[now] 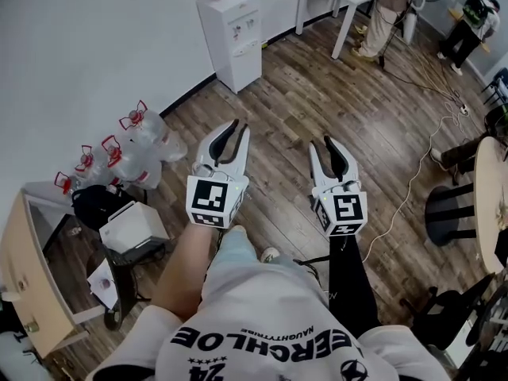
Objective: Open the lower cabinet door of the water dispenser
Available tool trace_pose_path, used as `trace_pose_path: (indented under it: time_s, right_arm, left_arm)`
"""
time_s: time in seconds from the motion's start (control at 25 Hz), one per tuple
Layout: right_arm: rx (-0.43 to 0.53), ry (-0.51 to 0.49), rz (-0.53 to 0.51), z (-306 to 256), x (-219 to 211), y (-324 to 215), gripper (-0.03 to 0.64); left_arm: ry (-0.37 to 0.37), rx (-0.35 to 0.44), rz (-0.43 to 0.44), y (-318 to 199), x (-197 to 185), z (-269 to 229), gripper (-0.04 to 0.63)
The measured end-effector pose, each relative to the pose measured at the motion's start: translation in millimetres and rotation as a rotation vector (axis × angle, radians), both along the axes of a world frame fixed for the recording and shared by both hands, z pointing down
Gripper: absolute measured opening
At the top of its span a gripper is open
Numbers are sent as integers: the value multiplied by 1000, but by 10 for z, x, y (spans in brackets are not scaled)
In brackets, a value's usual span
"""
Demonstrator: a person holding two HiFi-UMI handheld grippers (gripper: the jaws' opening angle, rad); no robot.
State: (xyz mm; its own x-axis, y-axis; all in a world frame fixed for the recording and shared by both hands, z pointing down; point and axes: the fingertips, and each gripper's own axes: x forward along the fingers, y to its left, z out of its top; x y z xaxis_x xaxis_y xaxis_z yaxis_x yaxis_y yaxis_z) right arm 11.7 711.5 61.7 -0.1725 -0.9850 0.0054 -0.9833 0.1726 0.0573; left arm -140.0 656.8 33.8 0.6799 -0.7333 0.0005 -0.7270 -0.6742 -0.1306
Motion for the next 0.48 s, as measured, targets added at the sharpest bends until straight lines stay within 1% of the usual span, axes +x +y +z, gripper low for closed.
trace_pose_path:
  time_s: [0.12, 0.28, 0.4, 0.48]
  right_arm:
    - [-4, -2, -1, 28, 64, -47, 117]
    - [-7, 8, -16, 58, 80, -238, 121]
    - [-9, 30, -28, 92, 51, -441, 121]
    - [-10, 51, -30, 103, 46, -630, 121]
  left_arm:
    - [1, -8, -14, -61, -11, 66, 93]
    - [9, -5, -13, -210, 32, 67, 123]
    - [42, -21, -19, -407, 34, 101, 126]
    - [42, -23, -16, -592, 58, 133, 127]
